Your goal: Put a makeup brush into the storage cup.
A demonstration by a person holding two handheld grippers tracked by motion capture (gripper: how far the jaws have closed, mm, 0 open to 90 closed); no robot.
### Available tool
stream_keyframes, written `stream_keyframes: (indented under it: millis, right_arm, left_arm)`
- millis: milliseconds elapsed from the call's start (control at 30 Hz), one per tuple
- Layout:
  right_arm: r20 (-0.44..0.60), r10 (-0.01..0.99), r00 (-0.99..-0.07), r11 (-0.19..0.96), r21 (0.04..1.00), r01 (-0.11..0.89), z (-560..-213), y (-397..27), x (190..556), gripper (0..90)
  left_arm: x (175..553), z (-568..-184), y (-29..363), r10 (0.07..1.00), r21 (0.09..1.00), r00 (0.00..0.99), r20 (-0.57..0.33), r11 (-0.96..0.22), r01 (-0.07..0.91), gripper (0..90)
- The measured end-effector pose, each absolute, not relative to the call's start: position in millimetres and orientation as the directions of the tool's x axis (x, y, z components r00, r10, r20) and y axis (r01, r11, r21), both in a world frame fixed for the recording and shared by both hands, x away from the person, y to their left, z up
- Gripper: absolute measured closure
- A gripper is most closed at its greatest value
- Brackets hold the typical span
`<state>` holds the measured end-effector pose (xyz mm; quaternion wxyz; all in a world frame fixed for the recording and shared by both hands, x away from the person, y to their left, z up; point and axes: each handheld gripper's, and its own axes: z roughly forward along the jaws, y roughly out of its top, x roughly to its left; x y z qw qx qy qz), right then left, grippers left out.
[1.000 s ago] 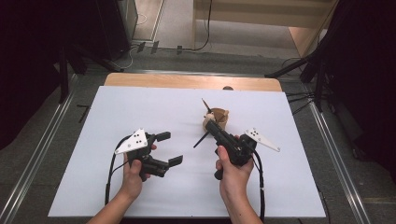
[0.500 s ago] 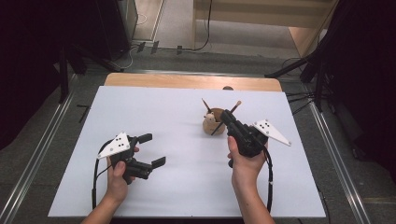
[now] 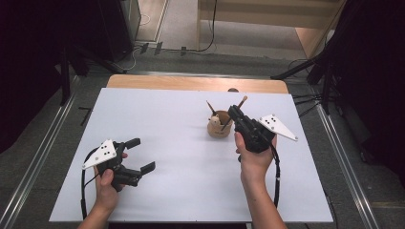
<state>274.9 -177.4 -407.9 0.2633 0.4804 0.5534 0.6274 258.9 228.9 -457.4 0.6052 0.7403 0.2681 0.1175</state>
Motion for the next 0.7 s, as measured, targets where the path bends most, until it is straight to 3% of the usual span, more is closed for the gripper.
stream_keyframes:
  millis: [700]
  right_arm:
    - [0.205,0.889,-0.409,-0.159,0.977,0.142,-402,-180,300,84.2]
  left_arm:
    - [240,-465,278,0.65,0.965,0.748,-0.135,-0.084,0.248,0.0]
